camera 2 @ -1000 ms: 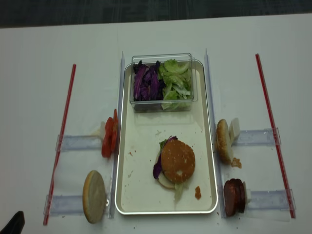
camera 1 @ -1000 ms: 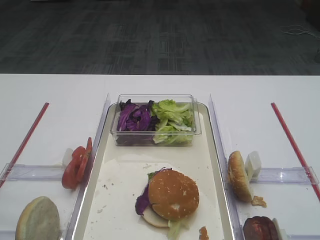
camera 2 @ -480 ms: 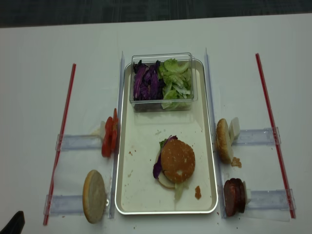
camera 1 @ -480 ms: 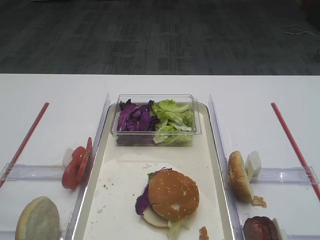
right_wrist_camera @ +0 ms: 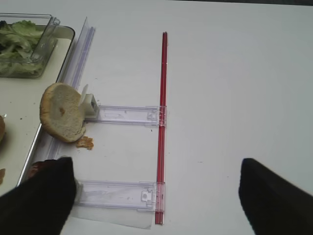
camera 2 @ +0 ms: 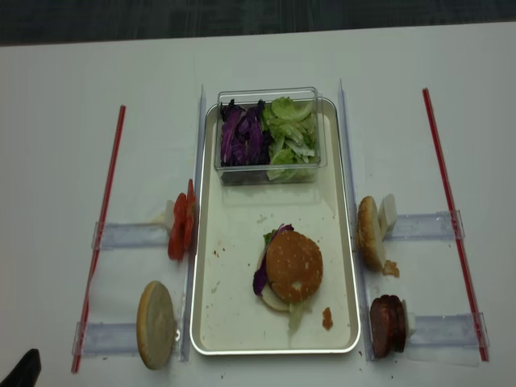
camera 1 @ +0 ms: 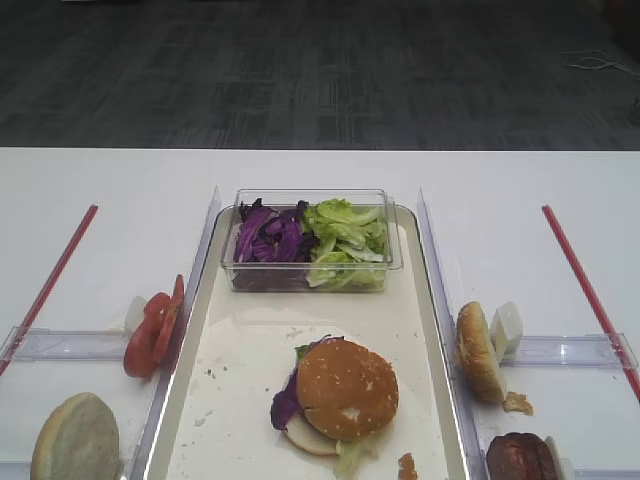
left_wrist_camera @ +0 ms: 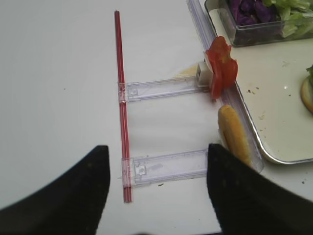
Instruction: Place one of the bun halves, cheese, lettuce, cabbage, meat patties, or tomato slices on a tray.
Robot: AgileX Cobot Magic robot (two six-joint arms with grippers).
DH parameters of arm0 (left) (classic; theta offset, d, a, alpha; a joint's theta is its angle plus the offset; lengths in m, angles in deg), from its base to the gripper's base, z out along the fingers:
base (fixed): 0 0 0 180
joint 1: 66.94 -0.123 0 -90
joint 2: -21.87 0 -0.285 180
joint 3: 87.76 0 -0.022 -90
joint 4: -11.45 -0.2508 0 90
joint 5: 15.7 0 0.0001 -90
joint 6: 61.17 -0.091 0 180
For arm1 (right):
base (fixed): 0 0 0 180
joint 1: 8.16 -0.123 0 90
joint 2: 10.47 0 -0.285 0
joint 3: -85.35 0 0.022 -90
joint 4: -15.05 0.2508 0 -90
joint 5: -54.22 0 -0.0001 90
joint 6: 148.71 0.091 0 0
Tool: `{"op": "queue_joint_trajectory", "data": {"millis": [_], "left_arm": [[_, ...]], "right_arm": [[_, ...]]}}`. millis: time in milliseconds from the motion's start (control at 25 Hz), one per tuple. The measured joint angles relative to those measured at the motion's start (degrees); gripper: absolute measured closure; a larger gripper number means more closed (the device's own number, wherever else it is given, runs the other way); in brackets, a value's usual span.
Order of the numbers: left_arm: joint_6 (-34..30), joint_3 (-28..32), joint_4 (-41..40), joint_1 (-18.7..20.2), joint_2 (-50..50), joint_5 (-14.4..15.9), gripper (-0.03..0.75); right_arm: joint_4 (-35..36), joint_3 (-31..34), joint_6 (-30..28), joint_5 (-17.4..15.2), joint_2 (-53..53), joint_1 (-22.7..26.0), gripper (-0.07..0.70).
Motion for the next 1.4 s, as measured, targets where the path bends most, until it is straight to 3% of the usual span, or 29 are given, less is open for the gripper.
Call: {"op": "queue_joint_trajectory", "data": {"millis": [640,840,1400], "left_arm": [[0.00,0.00,0.00,0.00,0.00,0.00,0.304],[0.00,0.00,0.00,0.00,0.00,0.00,0.304],[0.00,0.00,0.00,0.00,0.00,0.00,0.304]], "right_arm": [[0.70,0.00,0.00,-0.48,0.00,0.14,-0.060],[0.70,0.00,0.00,-0.48,0.00,3.41,-0.056],[0.70,0.00,0.00,-0.84,0.00,4.70,0.095]]}}
